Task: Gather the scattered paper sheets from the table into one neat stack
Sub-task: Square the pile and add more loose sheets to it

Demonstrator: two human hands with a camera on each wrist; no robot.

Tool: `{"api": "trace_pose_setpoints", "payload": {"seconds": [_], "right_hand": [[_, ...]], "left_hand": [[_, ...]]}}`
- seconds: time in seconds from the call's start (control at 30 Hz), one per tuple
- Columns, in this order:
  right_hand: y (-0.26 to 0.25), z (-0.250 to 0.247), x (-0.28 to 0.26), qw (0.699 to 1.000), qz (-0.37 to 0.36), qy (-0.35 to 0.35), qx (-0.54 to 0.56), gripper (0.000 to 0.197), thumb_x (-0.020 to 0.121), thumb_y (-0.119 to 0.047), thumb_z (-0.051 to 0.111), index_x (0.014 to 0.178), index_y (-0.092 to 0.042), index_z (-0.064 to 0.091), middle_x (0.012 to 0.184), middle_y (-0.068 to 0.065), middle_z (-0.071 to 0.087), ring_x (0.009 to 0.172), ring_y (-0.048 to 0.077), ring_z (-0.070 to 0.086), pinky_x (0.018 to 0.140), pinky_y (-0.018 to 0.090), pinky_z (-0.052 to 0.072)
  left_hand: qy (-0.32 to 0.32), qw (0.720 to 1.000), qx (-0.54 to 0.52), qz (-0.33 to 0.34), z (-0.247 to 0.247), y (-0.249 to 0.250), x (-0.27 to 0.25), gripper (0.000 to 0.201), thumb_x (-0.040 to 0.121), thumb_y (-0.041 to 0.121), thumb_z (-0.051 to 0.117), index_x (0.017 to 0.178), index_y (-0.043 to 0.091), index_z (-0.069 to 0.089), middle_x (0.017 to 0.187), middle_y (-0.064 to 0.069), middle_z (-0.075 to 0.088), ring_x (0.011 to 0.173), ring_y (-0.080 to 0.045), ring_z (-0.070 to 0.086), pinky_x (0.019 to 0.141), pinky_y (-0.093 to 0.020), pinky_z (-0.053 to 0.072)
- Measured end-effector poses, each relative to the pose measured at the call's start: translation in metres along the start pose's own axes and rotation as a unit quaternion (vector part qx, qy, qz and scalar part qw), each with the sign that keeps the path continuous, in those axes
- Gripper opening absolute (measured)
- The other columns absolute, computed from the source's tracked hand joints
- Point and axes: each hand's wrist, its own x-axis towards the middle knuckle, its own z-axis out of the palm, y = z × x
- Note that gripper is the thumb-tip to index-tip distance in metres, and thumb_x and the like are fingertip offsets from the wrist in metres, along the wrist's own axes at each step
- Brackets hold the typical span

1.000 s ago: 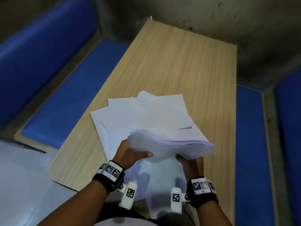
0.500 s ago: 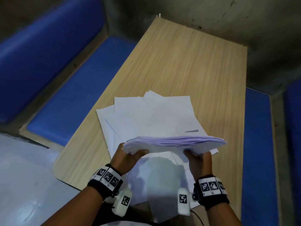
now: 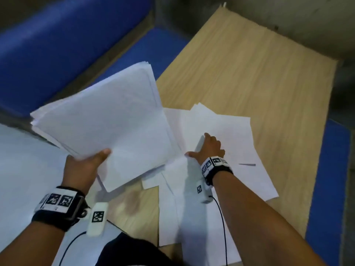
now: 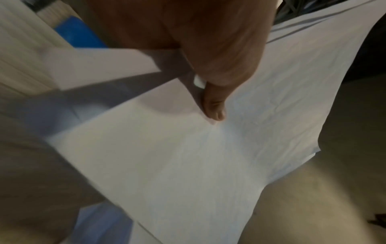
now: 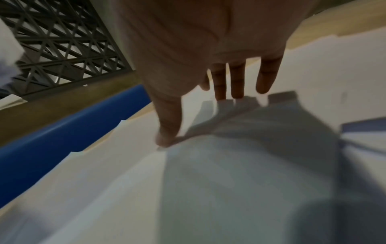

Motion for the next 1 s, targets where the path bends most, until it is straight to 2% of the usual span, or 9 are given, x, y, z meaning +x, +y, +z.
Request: {"api": "trace_pose_setpoints", "payload": {"seconds": [0.1, 0.2, 0.27, 0.4, 0.6, 0.67, 0.8, 0.87, 1.0], "right_hand": [[-0.007, 0.006, 0.015, 0.999, 0.035, -0.014, 0.015, 0.082, 0.062, -0.047, 0.084, 0.128, -0.017, 0.045, 0.127, 0.008, 0.054, 0.123, 0.032, 0.048, 0.095, 0.048, 0.044], [0.002, -0.003, 0.027, 0.994, -0.002, -0.004, 0.109, 0.024, 0.074, -0.022, 0.077, 0.086, -0.009, 0.061, 0.087, 0.009, 0.064, 0.094, 0.035, 0.065, 0.072, 0.034, 0.050], [0.016, -0.021, 0.036, 0.993, -0.018, 0.011, 0.114, 0.014, 0.076, -0.014, 0.072, 0.084, -0.007, 0.063, 0.078, 0.008, 0.063, 0.088, 0.035, 0.067, 0.067, 0.032, 0.047], [0.050, -0.057, 0.062, 0.999, 0.024, 0.004, 0.040, 0.069, 0.075, -0.015, 0.081, 0.135, -0.006, 0.049, 0.131, 0.021, 0.059, 0.120, 0.040, 0.057, 0.093, 0.043, 0.051], [0.069, -0.072, 0.082, 0.996, 0.059, -0.012, -0.059, 0.121, 0.053, -0.057, 0.086, 0.148, -0.015, 0.025, 0.148, 0.012, 0.037, 0.137, 0.038, 0.037, 0.104, 0.055, 0.042], [0.067, -0.071, 0.088, 0.995, 0.066, -0.022, -0.066, 0.123, 0.053, -0.058, 0.086, 0.149, -0.017, 0.022, 0.150, 0.010, 0.036, 0.138, 0.037, 0.035, 0.105, 0.057, 0.039], [0.063, -0.067, 0.092, 0.995, 0.068, 0.004, -0.079, 0.079, 0.056, -0.048, 0.083, 0.122, -0.020, 0.051, 0.124, 0.011, 0.059, 0.119, 0.035, 0.053, 0.099, 0.049, 0.045], [0.062, -0.069, 0.091, 0.998, 0.038, -0.015, -0.057, 0.045, 0.063, -0.034, 0.079, 0.098, -0.012, 0.061, 0.106, 0.016, 0.069, 0.094, 0.033, 0.063, 0.082, 0.039, 0.053], [0.068, -0.078, 0.084, 0.999, -0.025, -0.013, 0.023, 0.022, 0.073, -0.014, 0.077, 0.089, -0.004, 0.066, 0.087, 0.014, 0.070, 0.083, 0.031, 0.065, 0.067, 0.031, 0.045]], "left_hand": [[0.025, 1.000, 0.004, -0.019, -0.011, -0.013, 0.003, 0.051, 0.076, 0.024, 0.087, 0.118, 0.009, 0.062, 0.114, -0.007, 0.067, 0.104, -0.023, 0.063, 0.091, -0.034, 0.045], [0.022, 0.999, 0.006, -0.045, -0.015, -0.019, 0.002, 0.060, 0.076, 0.028, 0.086, 0.125, 0.007, 0.058, 0.117, -0.006, 0.064, 0.107, -0.023, 0.060, 0.092, -0.035, 0.044], [0.029, 0.998, 0.010, -0.054, -0.016, -0.023, 0.004, 0.068, 0.076, 0.030, 0.086, 0.130, 0.004, 0.054, 0.118, -0.005, 0.062, 0.109, -0.023, 0.058, 0.093, -0.036, 0.043], [0.022, 0.997, 0.014, -0.071, -0.010, -0.022, 0.004, 0.060, 0.075, 0.030, 0.087, 0.120, 0.005, 0.055, 0.116, -0.008, 0.063, 0.106, -0.024, 0.058, 0.093, -0.037, 0.043], [-0.010, 0.997, 0.011, -0.080, 0.001, -0.032, 0.009, 0.062, 0.070, 0.034, 0.090, 0.115, 0.001, 0.062, 0.109, -0.008, 0.069, 0.106, -0.026, 0.063, 0.092, -0.039, 0.046], [-0.018, 0.996, 0.025, -0.080, 0.007, -0.031, 0.007, 0.044, 0.072, 0.030, 0.089, 0.105, 0.008, 0.067, 0.100, -0.006, 0.071, 0.102, -0.026, 0.065, 0.093, -0.038, 0.047], [-0.029, 0.998, 0.024, -0.057, 0.025, -0.005, -0.009, 0.029, 0.080, 0.014, 0.083, 0.080, 0.023, 0.056, 0.099, -0.004, 0.062, 0.099, -0.022, 0.058, 0.093, -0.035, 0.041], [-0.039, 0.997, 0.021, -0.070, 0.022, -0.022, 0.004, 0.025, 0.078, 0.023, 0.085, 0.088, 0.016, 0.063, 0.103, -0.004, 0.066, 0.099, -0.022, 0.060, 0.095, -0.036, 0.043], [-0.020, 0.991, 0.096, -0.088, 0.008, -0.061, 0.031, 0.108, 0.043, 0.079, 0.084, 0.123, 0.011, 0.063, 0.112, -0.004, 0.075, 0.104, -0.025, 0.069, 0.097, -0.051, 0.053]]}}
